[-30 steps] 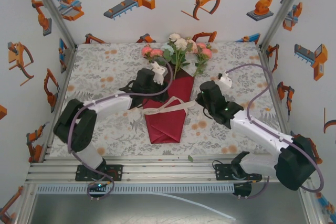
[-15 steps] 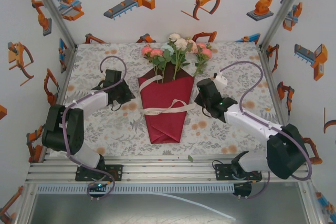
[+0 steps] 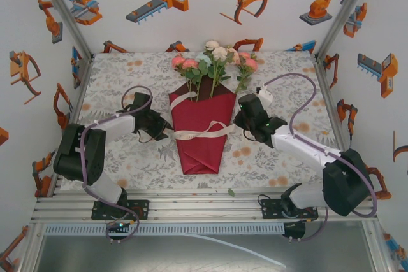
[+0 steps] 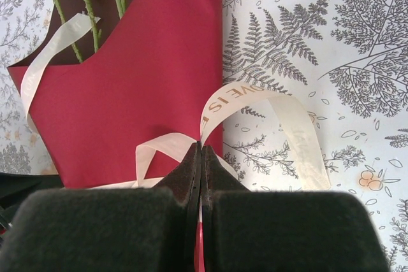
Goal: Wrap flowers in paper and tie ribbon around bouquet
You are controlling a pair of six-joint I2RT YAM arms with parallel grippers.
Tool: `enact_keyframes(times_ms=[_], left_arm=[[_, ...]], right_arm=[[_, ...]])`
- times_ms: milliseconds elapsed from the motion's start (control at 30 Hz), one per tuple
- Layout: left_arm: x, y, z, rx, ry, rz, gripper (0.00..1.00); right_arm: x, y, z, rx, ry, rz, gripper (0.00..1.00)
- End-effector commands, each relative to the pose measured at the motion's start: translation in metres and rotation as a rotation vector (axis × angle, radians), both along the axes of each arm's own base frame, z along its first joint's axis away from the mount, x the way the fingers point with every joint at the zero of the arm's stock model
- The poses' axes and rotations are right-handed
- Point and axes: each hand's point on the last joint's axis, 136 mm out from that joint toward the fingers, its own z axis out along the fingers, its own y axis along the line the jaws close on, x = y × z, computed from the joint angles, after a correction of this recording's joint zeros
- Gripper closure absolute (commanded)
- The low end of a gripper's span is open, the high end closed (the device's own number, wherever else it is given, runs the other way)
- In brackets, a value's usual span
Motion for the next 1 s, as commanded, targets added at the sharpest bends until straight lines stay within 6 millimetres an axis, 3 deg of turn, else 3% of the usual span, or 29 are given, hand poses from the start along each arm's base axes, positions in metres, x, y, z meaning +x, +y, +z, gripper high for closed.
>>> enact_keyframes(times_ms=[0,67,100,167,267,400,567,700,833,967], left_arm=[[-0.008,-0.006,-0.015,-0.052,0.062,0.031,0.71],[-0.001,-0.006,-0.011,-0.082,0.023,0.033,0.95],[0.002,0.000,-0.007,-0.066,0.005,0.036,1.00],[0.012,0.025,0.012,0.038,-0.052,0.050,1.00],[0.028,0.056,0.031,0.135,-0.091,0.074,1.00],[0.033,0.079,0.022,0.073,-0.063,0.121,1.00],[0.009,0.129,-0.005,0.068,-0.007,0.247,1.00],[-0.011,0.186,-0.011,0.075,0.006,0.390,1.00],[-0.026,0.237,-0.006,0.082,0.013,0.545,1.00],[-0.042,0.273,-0.004,0.050,0.019,0.739,1.00]], right_arm=[[0.012,0.005,0.016,0.018,-0.041,-0.005,1.00],[0.017,-0.002,0.022,0.023,-0.054,-0.022,1.00],[0.021,-0.008,0.027,0.019,-0.064,-0.025,1.00],[0.033,-0.028,0.035,-0.025,-0.086,-0.042,1.00],[0.048,-0.060,0.029,-0.053,-0.066,-0.092,1.00],[0.051,-0.101,0.003,-0.080,-0.017,-0.174,1.00],[0.022,-0.170,-0.054,-0.029,0.106,-0.365,1.00],[-0.008,-0.222,-0.081,-0.002,0.178,-0.516,1.00],[-0.031,-0.266,-0.085,0.020,0.201,-0.674,1.00],[-0.049,-0.308,-0.080,0.051,0.180,-0.852,1.00]])
